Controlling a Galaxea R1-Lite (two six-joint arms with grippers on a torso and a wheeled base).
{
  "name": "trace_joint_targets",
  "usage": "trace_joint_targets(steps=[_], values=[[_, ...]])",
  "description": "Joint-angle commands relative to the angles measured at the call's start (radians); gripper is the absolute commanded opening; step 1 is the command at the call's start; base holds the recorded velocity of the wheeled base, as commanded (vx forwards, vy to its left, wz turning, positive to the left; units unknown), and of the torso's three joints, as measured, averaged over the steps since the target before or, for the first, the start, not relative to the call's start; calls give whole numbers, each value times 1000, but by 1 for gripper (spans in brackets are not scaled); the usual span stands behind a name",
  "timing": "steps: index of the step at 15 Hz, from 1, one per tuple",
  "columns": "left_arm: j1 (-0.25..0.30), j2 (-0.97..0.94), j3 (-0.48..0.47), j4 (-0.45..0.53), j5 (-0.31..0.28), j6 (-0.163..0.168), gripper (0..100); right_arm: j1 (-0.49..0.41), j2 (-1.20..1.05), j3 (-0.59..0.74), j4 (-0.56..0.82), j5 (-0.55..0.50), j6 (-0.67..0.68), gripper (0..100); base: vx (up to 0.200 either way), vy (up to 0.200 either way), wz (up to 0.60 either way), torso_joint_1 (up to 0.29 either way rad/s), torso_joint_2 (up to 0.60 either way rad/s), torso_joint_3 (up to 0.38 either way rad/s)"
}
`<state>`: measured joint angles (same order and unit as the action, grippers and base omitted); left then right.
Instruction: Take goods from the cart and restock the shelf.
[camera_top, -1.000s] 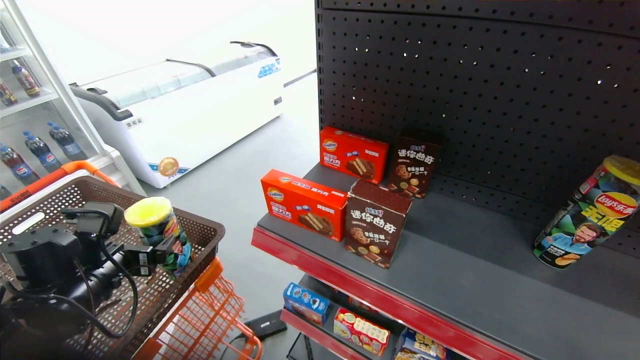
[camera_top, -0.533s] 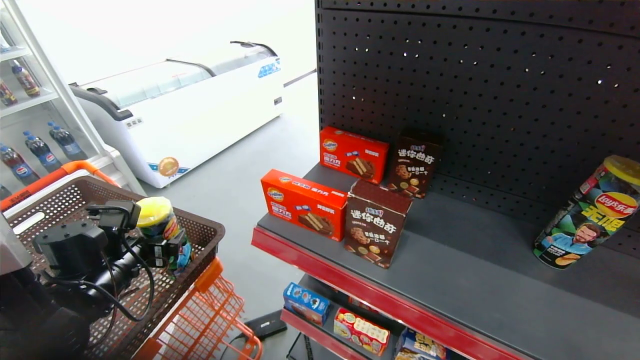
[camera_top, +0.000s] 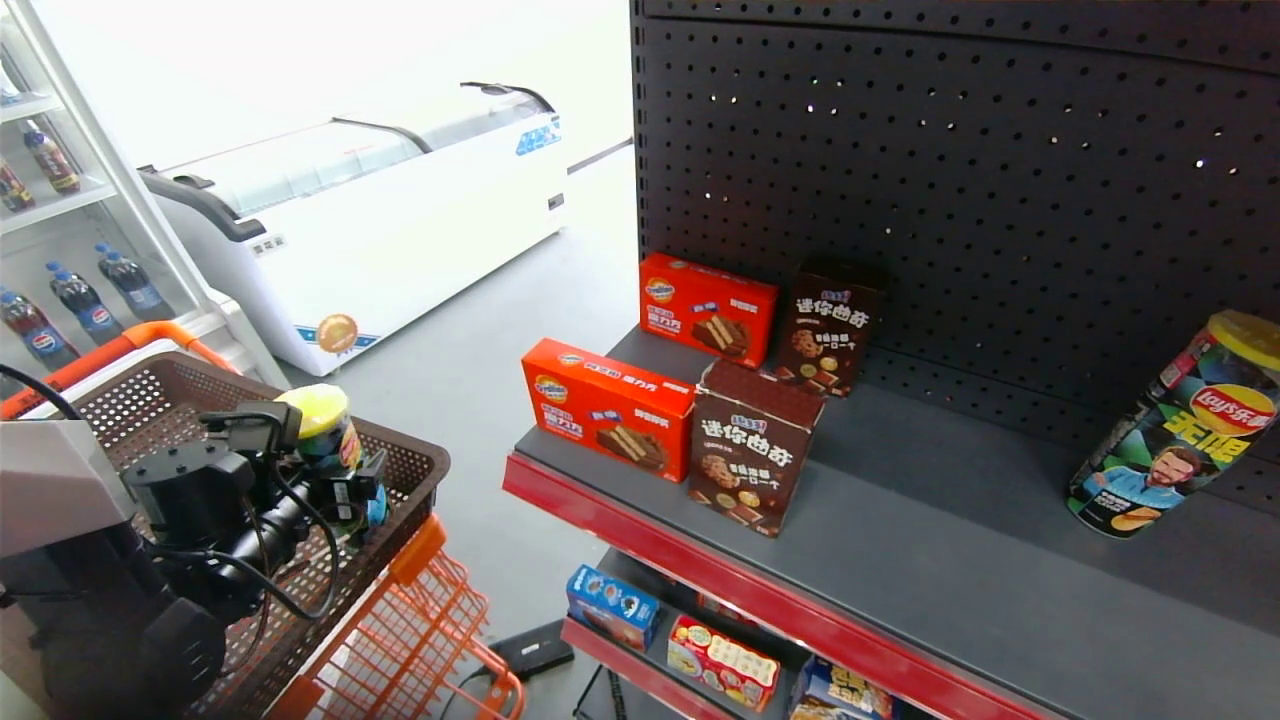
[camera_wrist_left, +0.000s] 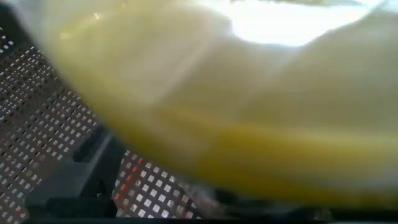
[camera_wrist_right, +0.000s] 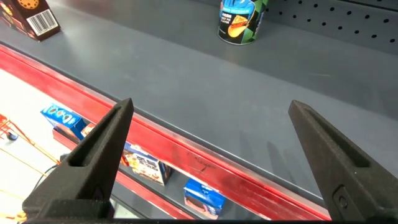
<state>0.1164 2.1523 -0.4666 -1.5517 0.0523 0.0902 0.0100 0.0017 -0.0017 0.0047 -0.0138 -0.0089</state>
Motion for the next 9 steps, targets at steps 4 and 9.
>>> trace_joint_targets(steps=[4,9], values=[[-27,21,-56,10,-3,-1,0,1,1,0,0,0,0,100,0,0,0,0,0,0],[-86,-147,-80,42,-2,13,0,1,1,0,0,0,0,100,0,0,0,0,0,0]])
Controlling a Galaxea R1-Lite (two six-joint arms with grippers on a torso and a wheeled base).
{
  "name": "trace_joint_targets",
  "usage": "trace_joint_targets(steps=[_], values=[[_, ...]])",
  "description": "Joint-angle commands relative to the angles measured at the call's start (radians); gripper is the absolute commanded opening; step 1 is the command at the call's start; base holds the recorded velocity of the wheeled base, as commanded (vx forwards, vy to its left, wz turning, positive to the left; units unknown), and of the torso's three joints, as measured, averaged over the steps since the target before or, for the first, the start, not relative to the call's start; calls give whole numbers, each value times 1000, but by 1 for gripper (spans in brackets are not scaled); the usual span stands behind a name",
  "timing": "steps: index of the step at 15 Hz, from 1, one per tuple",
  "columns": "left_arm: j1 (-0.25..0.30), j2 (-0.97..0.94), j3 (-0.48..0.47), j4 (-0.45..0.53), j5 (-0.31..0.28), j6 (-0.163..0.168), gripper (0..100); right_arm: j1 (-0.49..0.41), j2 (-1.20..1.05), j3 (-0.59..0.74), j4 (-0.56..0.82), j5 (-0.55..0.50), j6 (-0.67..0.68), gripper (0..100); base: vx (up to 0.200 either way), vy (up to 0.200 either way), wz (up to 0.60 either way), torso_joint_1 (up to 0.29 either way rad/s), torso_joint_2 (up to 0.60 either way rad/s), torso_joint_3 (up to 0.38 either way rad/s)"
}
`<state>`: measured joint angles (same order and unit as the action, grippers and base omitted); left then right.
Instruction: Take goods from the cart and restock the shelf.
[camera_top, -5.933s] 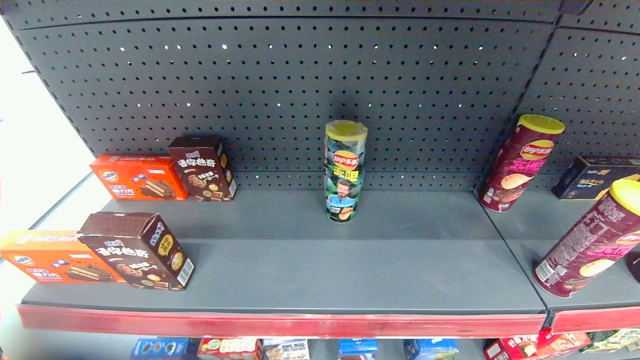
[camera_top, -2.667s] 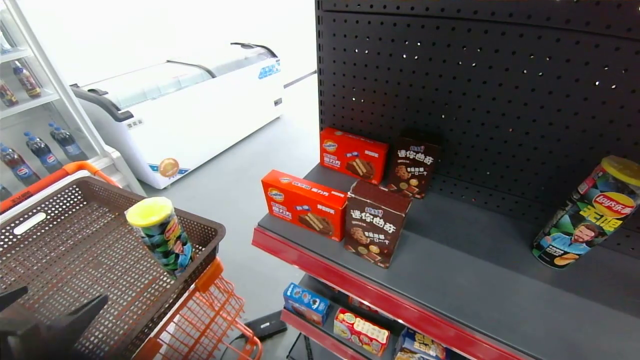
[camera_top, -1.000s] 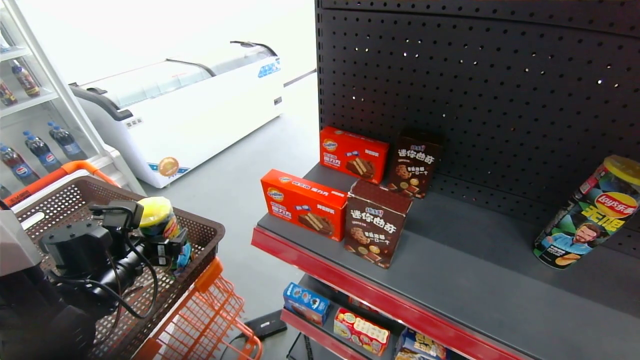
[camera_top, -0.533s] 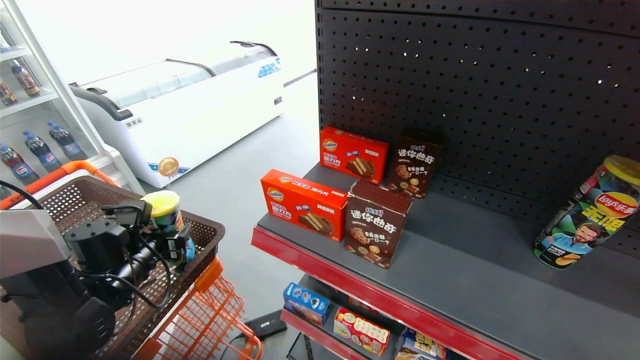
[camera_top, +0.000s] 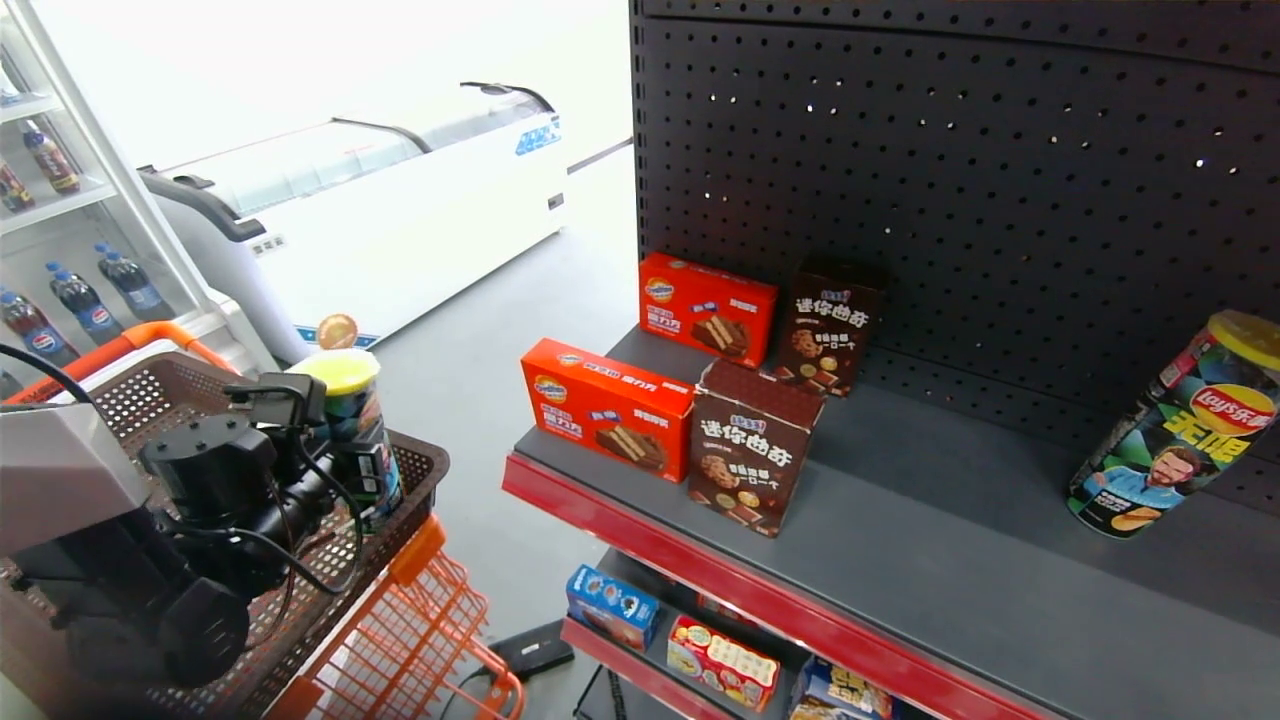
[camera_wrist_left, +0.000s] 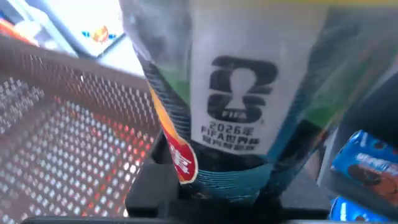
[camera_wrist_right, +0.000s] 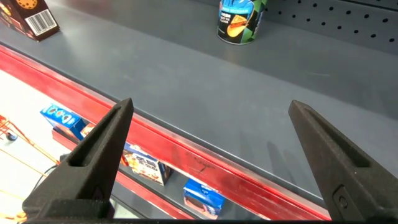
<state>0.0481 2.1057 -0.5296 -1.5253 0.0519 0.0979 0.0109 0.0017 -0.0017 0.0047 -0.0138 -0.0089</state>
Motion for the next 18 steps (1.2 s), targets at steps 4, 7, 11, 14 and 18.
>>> trace_joint_targets(steps=[4,7,11,14,18], values=[[-60,-303,-90,183,-21,42,0,0,1,0,0,0,0,100,0,0,0,0,0,0],[-136,-408,-158,309,-44,33,0,0,1,0,0,0,0,100,0,0,0,0,0,0],[-244,-567,-253,640,-224,-21,0,0,1,0,0,0,0,100,0,0,0,0,0,0],[-289,-578,-233,643,-368,-24,0,0,1,0,0,0,0,100,0,0,0,0,0,0],[-356,-604,-219,631,-408,-81,0,0,1,0,0,0,0,100,0,0,0,0,0,0]])
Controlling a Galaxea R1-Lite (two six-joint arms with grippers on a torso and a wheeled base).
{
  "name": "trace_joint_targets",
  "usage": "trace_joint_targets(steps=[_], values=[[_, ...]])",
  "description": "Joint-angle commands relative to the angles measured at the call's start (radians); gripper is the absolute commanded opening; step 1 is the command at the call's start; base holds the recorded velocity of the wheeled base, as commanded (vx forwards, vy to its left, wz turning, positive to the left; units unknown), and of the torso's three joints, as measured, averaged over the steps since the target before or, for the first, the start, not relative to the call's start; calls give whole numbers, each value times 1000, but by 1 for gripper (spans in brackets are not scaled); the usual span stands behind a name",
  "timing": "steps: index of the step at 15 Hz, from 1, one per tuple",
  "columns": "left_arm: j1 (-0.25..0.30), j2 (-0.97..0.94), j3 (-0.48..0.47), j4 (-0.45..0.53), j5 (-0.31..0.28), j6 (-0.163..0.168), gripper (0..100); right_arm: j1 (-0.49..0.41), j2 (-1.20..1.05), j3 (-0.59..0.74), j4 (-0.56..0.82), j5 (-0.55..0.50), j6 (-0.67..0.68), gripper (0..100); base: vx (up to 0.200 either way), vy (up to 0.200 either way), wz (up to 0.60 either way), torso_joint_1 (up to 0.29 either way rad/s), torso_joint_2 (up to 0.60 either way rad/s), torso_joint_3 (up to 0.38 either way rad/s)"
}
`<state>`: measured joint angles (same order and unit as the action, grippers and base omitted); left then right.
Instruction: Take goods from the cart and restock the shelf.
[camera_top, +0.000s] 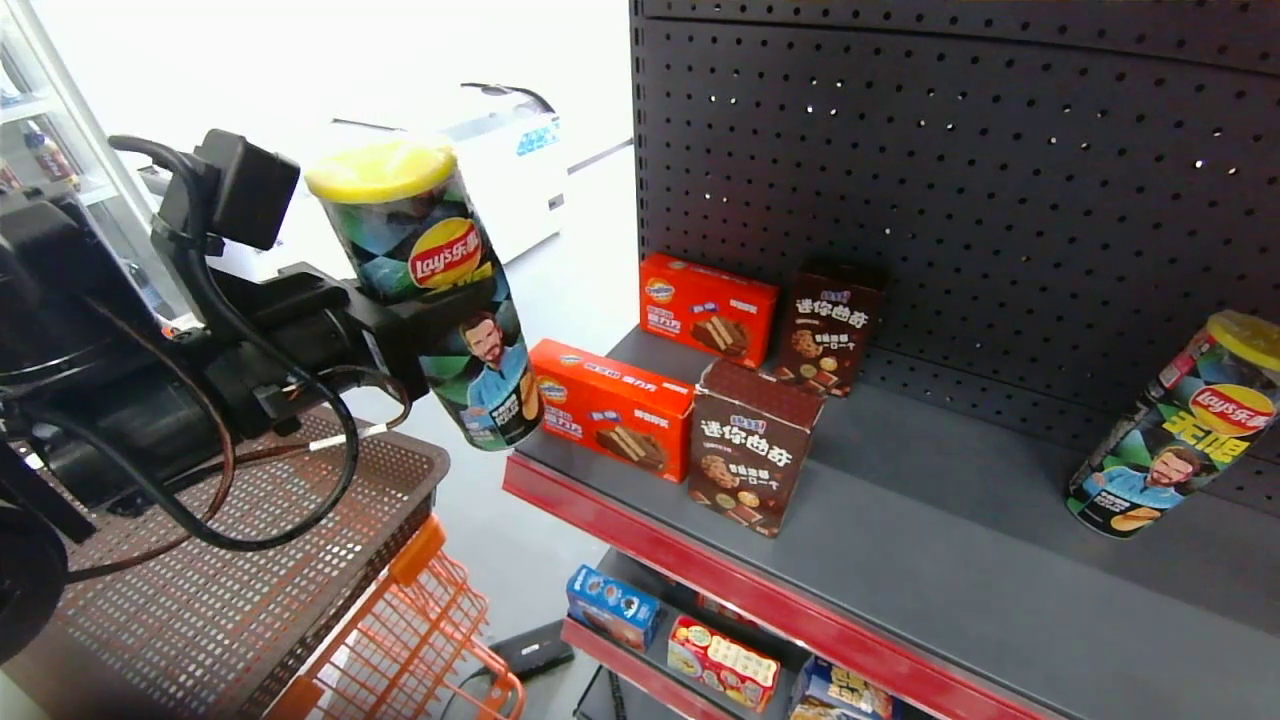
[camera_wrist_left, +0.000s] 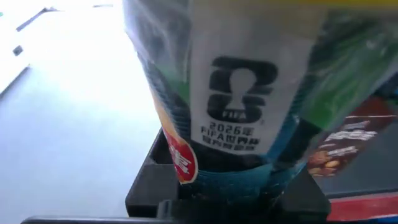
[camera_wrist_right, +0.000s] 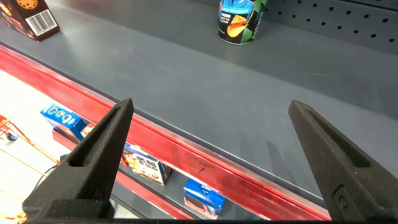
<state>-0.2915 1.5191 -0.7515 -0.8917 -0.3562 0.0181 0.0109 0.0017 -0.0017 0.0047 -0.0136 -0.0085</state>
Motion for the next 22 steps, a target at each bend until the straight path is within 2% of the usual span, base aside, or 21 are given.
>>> trace_joint_targets(steps=[1,3,5,8,11,13,14,15,17,20,22], values=[[-26,-19,8,0,-12,-1,0,0,1,0,0,0,-1,100,0,0,0,0,0,0],[-44,-36,6,33,-46,-1,0,0,1,0,0,0,-1,100,0,0,0,0,0,0],[-40,-80,0,108,-86,-1,0,0,1,0,0,0,-1,100,0,0,0,0,0,0],[-54,-108,12,105,-78,0,0,0,1,0,0,0,-1,100,0,0,0,0,0,0],[-94,-197,81,111,-81,0,0,0,1,0,0,0,-1,100,0,0,0,0,0,0],[-101,-234,73,189,-87,-1,0,0,1,0,0,0,-1,100,0,0,0,0,0,0],[-103,-252,49,284,-104,-1,0,0,0,0,0,0,-1,100,0,0,0,0,0,0],[-115,-261,-6,408,-147,0,0,0,1,0,0,0,-1,100,0,0,0,0,0,0],[-156,-260,-57,485,-168,2,0,0,1,0,0,0,-1,100,0,0,0,0,0,0],[-160,-203,-98,471,-199,3,0,0,1,0,0,1,-2,100,0,0,0,0,0,0],[-160,-182,-95,405,-237,3,0,0,1,0,0,1,-2,100,0,0,0,0,0,0]])
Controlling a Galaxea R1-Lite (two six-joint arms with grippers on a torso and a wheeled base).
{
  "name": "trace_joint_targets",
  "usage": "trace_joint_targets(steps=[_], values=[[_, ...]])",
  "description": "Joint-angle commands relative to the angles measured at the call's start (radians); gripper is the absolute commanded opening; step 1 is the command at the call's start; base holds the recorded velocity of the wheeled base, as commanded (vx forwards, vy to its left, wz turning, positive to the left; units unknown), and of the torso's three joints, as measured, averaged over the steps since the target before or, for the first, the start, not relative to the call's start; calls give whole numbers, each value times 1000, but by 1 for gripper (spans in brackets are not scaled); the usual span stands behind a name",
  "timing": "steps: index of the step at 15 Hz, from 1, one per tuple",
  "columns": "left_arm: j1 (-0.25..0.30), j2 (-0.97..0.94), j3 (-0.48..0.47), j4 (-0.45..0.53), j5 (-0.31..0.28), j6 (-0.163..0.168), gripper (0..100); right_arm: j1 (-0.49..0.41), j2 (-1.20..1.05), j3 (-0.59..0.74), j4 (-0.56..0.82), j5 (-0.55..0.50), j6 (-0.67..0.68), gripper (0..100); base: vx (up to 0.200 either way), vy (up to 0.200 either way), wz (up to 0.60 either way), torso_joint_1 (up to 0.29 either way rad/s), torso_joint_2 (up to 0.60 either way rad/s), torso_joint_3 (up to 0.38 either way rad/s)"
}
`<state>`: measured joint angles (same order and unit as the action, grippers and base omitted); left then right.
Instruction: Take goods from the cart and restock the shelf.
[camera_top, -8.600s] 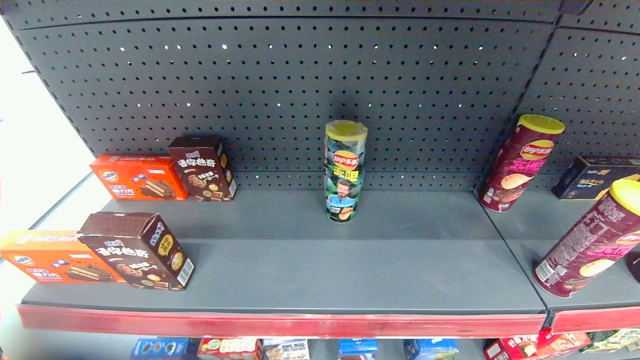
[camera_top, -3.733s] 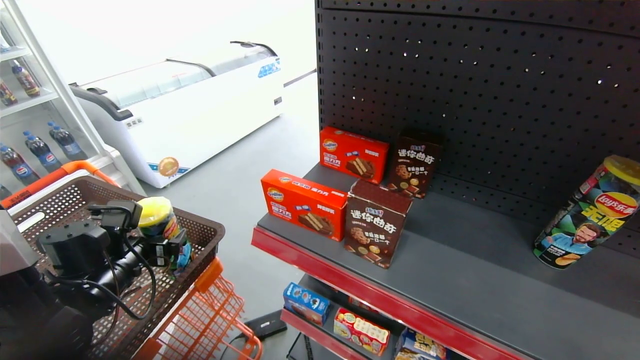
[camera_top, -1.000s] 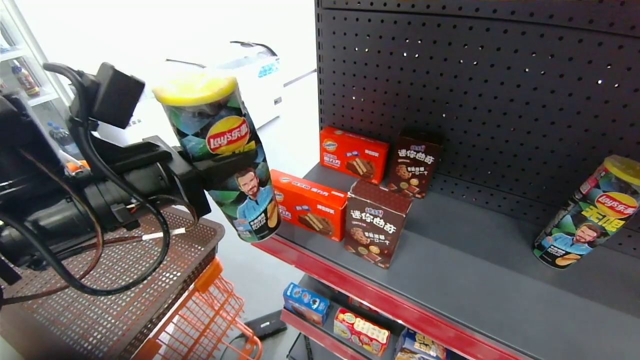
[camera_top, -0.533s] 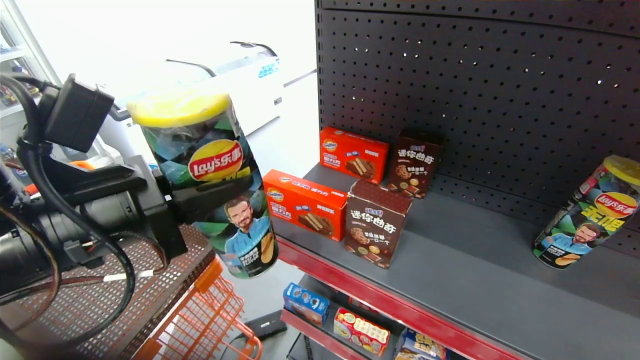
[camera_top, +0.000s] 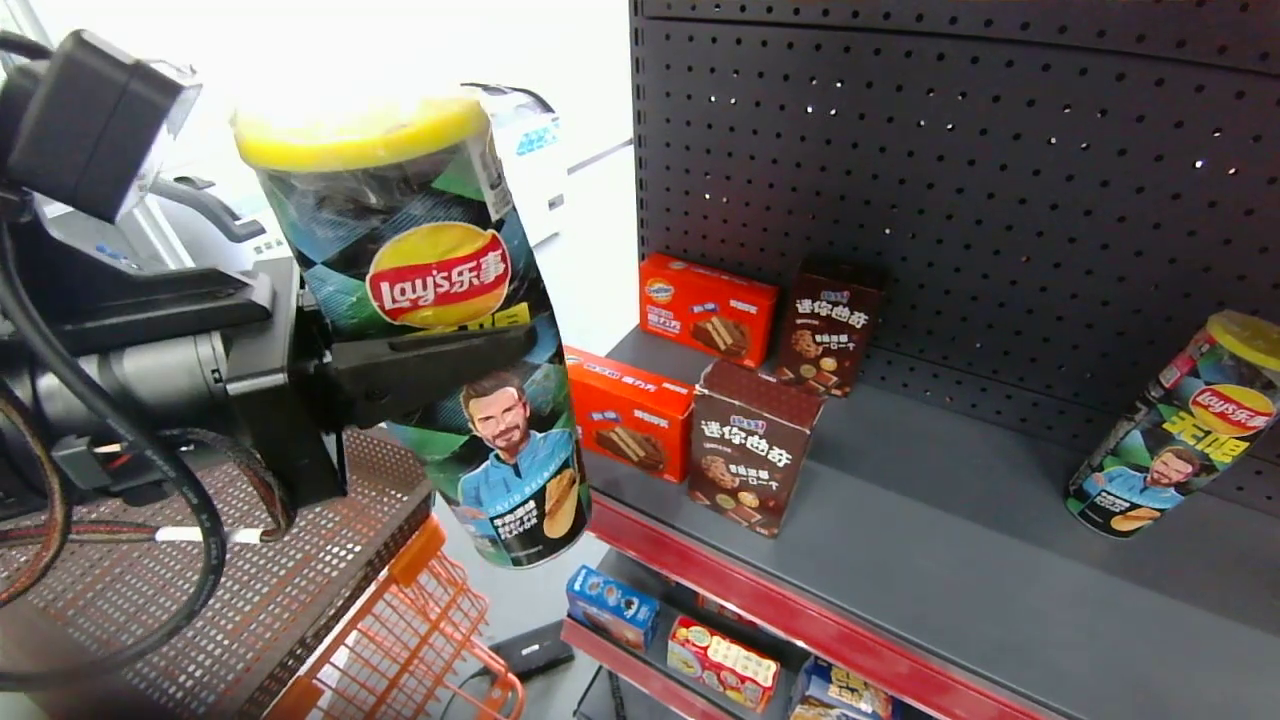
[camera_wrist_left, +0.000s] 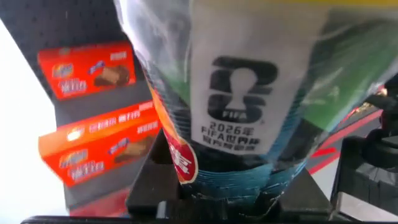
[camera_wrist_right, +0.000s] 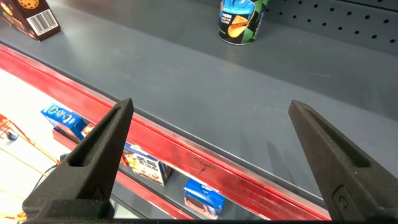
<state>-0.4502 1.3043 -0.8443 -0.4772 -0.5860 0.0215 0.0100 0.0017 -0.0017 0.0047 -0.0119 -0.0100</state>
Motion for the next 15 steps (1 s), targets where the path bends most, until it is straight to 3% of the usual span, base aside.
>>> trace_joint_targets(steps=[1,12,15], values=[[-2,38,2,-18,-46,0,0,1,1,0,0,1,-2,100,0,0,0,0,0,0],[-50,44,11,-20,-64,0,0,1,1,0,0,1,-1,100,0,0,0,0,0,0],[-50,44,13,-20,-64,0,0,1,1,0,0,1,-1,100,0,0,-600,-2,1,4]])
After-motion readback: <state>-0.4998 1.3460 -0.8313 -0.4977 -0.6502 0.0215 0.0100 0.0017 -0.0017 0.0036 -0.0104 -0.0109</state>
